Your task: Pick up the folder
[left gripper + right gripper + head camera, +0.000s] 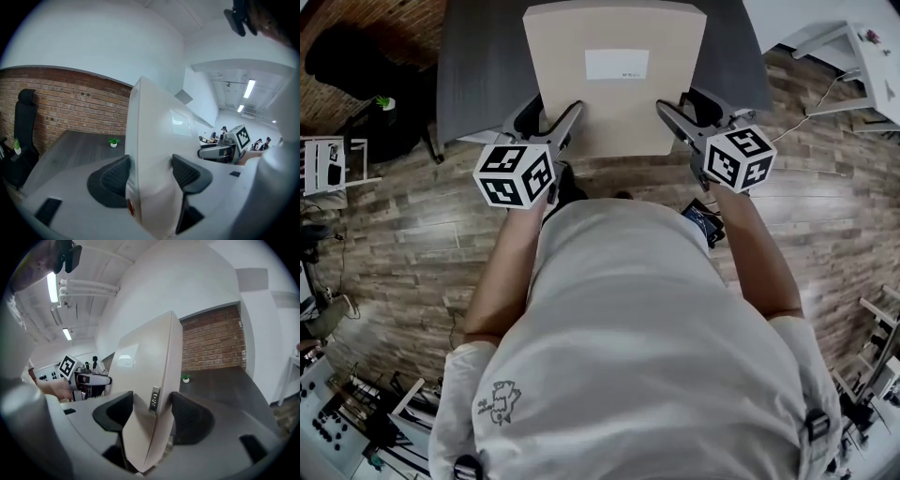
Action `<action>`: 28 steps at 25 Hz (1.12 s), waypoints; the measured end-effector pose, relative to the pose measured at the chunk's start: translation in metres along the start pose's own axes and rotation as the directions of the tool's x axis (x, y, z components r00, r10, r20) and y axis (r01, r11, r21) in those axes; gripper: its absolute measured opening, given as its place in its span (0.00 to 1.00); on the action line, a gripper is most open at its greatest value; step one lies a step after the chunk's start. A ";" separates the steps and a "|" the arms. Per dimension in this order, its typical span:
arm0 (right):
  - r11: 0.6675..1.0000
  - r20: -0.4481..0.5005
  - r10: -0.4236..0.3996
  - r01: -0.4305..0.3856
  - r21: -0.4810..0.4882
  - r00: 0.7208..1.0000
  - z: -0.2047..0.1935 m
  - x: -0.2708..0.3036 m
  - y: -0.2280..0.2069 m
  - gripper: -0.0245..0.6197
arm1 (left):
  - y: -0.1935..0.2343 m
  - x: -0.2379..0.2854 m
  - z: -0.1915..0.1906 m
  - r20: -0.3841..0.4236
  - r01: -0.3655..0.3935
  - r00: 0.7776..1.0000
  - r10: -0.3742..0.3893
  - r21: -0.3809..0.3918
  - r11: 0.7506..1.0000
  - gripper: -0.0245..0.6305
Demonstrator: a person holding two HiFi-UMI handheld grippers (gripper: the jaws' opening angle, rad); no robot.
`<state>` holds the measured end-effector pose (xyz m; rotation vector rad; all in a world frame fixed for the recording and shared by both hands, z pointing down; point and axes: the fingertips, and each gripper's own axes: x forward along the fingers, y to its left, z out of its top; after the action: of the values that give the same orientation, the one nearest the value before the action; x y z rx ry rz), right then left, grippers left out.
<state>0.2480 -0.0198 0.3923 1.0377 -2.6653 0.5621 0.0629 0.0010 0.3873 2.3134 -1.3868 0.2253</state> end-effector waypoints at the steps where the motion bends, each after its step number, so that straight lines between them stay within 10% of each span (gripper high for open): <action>1: 1.000 0.001 0.000 0.000 -0.002 1.000 -0.002 -0.005 0.001 0.45 | -0.005 -0.002 -0.001 0.002 -0.001 1.000 0.001 0.002 1.000 0.49; 28: 1.000 -0.024 0.028 -0.028 0.006 0.999 -0.031 -0.024 0.043 0.44 | -0.014 -0.053 -0.032 0.016 -0.040 0.999 0.041 -0.053 0.998 0.49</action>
<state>0.2377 0.0367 0.4006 0.9906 -2.6627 0.5841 0.0520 0.0632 0.3936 2.2513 -1.4315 0.1800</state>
